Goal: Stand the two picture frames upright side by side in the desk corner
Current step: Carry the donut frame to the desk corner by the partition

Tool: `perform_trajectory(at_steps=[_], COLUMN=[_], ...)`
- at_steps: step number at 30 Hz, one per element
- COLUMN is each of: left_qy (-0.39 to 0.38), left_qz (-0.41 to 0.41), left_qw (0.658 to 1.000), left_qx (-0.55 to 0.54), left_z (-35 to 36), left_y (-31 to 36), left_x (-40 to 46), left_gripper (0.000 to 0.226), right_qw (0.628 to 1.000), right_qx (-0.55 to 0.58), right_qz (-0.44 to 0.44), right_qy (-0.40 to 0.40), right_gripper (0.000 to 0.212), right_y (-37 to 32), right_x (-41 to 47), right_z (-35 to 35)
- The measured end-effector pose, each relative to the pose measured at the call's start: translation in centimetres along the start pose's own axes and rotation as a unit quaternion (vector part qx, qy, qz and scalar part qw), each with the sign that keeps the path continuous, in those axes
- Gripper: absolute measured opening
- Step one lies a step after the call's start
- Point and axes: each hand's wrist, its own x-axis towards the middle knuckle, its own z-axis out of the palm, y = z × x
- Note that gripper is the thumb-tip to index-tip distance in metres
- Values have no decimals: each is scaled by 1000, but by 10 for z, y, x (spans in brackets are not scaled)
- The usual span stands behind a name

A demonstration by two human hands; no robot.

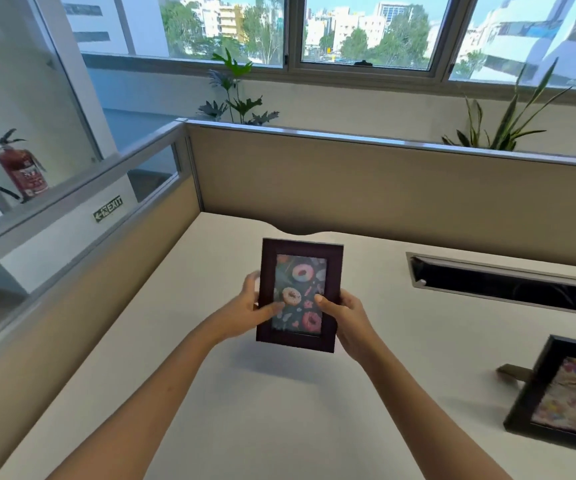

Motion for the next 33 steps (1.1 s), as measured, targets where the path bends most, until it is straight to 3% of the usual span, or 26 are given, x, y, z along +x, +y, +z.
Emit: perform_trajectory(at_steps=[6,11,15,33], left_qy=[67,145,189,224], left_qz=[13,40,-6,-30], left_qw=[997,986,975,960], left_qx=[47,68,114,166], left_z=[-38,-65,-73,-91], left_y=[-56,-82,-102,-137], left_x=[25,61,88,153], left_gripper=[51,64,73,78], right_qw=[1000,999,999,997], right_qx=[14,30,31,17], right_qz=[6,10,22,58], right_qy=[18,-4,-22,-41], right_gripper=[25,30,29,28], right_y=[16,23,29,51], right_x=[63,123,165,249], right_z=[45,73,84,81])
